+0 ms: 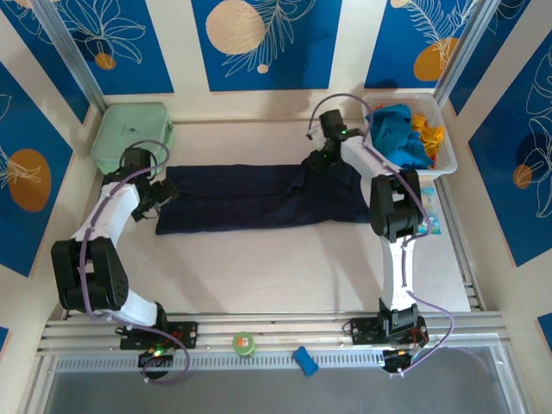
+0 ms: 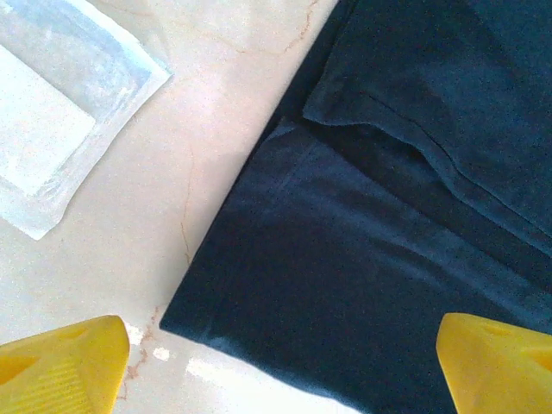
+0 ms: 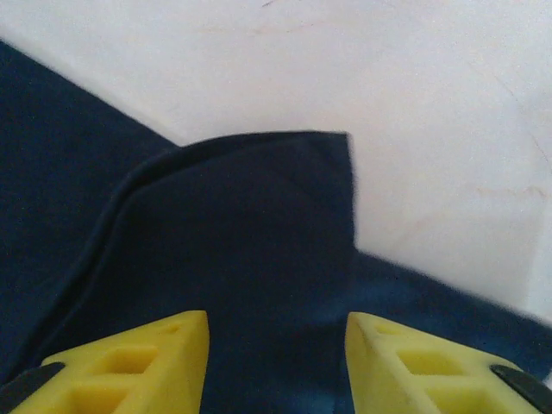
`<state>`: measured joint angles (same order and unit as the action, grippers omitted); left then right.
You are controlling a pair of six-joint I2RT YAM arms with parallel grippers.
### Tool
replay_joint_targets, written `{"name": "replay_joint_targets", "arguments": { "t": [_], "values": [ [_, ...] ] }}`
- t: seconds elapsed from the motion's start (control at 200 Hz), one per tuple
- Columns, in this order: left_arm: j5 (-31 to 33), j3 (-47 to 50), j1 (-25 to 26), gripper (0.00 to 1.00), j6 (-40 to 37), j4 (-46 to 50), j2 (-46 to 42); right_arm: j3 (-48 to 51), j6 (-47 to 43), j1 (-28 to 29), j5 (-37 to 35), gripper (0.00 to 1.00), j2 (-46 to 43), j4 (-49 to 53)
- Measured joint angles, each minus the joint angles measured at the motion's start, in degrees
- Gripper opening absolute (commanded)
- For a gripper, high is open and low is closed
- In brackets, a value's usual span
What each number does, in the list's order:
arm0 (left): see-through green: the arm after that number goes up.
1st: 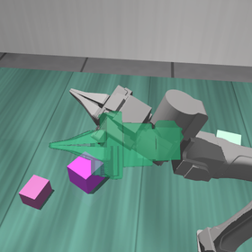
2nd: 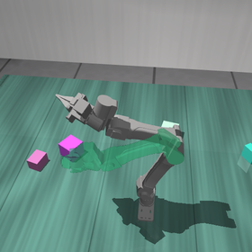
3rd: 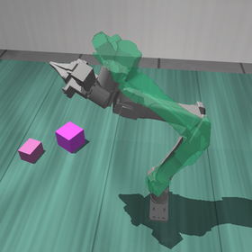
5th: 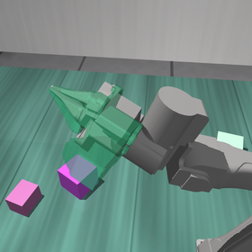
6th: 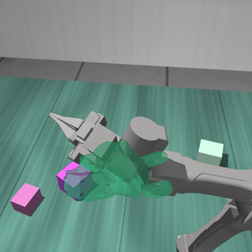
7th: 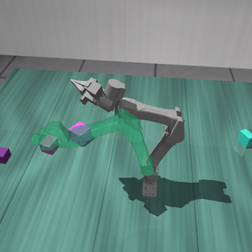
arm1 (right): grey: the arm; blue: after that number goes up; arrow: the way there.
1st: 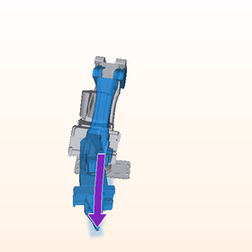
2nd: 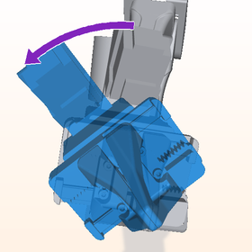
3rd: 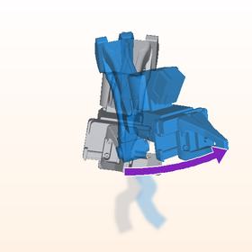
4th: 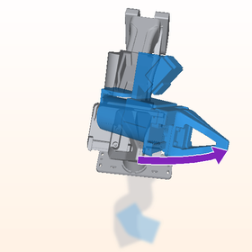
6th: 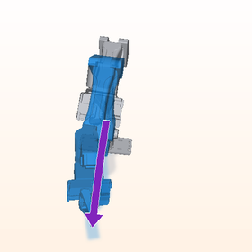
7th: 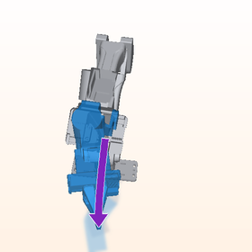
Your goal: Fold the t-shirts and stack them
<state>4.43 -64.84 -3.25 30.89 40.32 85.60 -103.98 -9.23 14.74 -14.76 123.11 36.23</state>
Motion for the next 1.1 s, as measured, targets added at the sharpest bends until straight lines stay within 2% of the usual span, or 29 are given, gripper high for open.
{"name": "replay_joint_targets", "arguments": {
  "t": [0.2, 0.325, 0.435, 0.675, 1.101],
  "values": [
    [-0.92, 1.18, 0.00, 0.92, 0.04, -0.02, -1.97, 3.04, 20.41, -2.23, 11.80, 0.52, -7.19, 2.51],
    [-1.75, 1.66, 0.00, 0.93, 0.04, -0.02, -1.99, 7.76, 29.49, -0.98, 19.23, 0.58, -6.49, 1.29],
    [-2.40, 1.95, 0.00, 0.93, 0.02, -0.04, -1.99, 9.73, 34.34, 0.63, 22.60, 0.60, -3.52, 0.74],
    [-2.58, 2.56, 0.00, 0.93, 0.02, -0.07, -2.34, 7.43, 39.36, 3.78, 25.46, 0.59, 1.73, -0.20],
    [-2.95, 3.61, 0.17, 0.93, 0.02, -0.33, -2.32, -15.08, 41.27, 6.43, 25.73, 0.57, 13.16, 1.55]
  ]
}}
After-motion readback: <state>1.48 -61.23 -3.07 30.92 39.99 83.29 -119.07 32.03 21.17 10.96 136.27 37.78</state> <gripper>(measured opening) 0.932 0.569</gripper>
